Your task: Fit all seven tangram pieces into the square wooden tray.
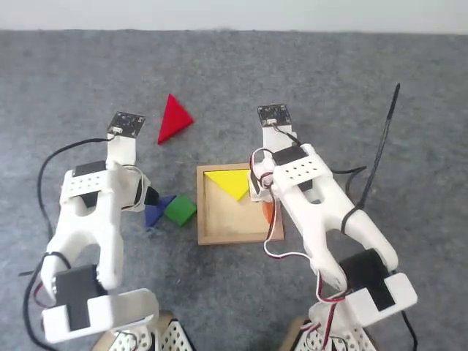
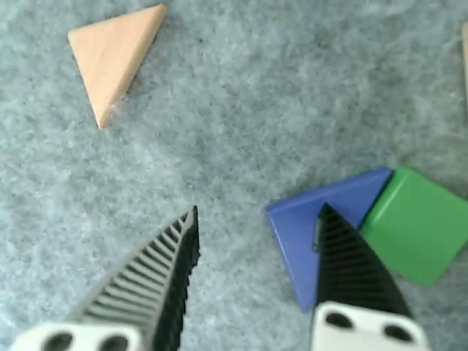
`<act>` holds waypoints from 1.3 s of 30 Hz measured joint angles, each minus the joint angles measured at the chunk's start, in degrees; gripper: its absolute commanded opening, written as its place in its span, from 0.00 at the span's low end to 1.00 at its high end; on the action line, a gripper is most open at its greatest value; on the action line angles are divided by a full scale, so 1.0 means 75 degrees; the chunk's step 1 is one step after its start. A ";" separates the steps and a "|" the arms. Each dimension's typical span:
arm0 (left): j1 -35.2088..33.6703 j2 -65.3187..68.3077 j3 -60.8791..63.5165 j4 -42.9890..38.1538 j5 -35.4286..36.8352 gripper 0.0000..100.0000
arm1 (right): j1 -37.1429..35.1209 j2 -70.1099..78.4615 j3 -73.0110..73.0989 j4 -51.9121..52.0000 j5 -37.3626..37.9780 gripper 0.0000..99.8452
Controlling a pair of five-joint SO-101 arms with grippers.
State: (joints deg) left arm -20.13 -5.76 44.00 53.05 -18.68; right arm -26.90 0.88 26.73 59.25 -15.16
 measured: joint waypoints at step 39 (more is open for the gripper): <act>0.0000 -0.0012 0.0082 -0.0094 0.0188 0.24 | -0.1102 0.0000 0.0000 0.0023 0.0270 0.07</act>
State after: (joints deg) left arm -20.13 -5.85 44.62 52.35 -17.27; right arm -35.16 0.88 26.73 59.43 -13.14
